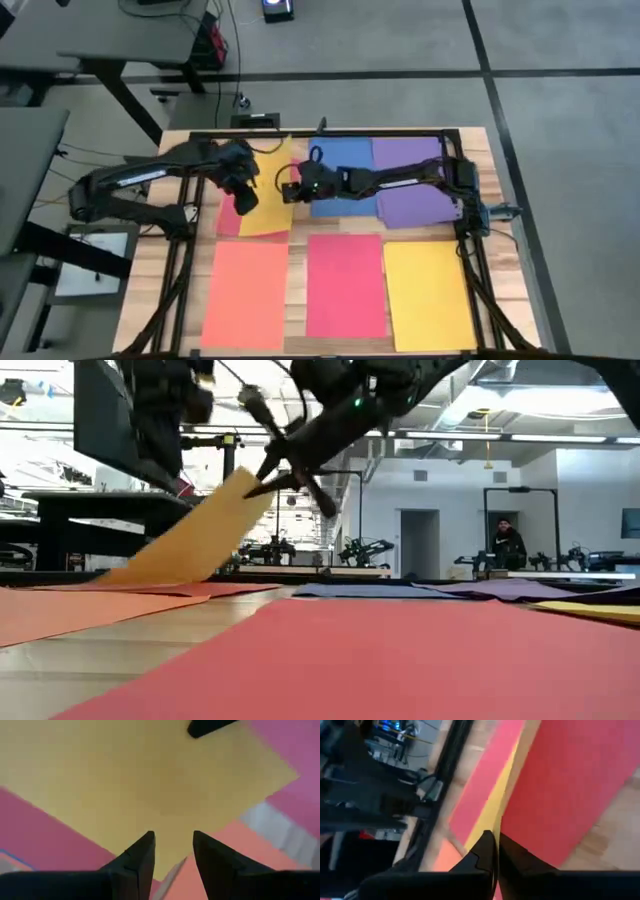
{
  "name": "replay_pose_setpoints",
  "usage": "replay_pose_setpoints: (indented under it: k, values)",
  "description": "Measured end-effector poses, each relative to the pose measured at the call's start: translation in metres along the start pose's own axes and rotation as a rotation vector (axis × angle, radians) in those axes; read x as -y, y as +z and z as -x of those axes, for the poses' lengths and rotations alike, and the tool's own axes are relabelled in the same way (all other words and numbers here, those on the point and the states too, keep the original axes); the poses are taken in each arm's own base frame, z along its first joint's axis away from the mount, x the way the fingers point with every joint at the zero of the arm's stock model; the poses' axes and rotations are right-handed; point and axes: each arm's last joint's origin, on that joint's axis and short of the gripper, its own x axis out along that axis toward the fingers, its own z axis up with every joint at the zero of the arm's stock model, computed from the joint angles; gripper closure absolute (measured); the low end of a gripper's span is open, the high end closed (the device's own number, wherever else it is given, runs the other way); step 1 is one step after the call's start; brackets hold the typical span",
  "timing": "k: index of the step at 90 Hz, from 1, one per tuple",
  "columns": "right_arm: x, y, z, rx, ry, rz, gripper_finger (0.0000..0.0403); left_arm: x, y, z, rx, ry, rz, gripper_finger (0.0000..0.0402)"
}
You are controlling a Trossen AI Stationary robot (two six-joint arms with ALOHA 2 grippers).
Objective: Organize paper
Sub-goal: Stack the yellow paper on the bottom right yellow papers
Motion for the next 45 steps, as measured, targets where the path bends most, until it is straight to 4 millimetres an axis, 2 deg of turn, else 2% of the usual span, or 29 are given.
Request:
replay_pose_setpoints:
  k: [10,21,31,38,45]
  values:
    - [-0.014,0.006,0.038,-0.022,-0.055,0.074,0.0403,0.001,-0.010,0.021,0.082,0.007,0.087,0.0283]
    - [-0.035,0.013,0.103,-0.045,-0.087,0.079,0.0403,0.002,-0.021,0.039,0.150,-0.004,0.141,0.0283]
    - [-0.055,0.009,0.170,-0.033,-0.053,0.017,0.0403,0.002,-0.027,0.048,0.183,-0.017,0.149,0.0283]
    - [-0.060,-0.003,0.223,-0.042,-0.085,-0.067,0.0403,0.002,-0.031,0.052,0.197,-0.023,0.137,0.0283]
    - [-0.055,-0.032,0.265,-0.063,-0.203,-0.170,0.0403,0.003,-0.033,0.055,0.201,-0.044,0.127,0.0283]
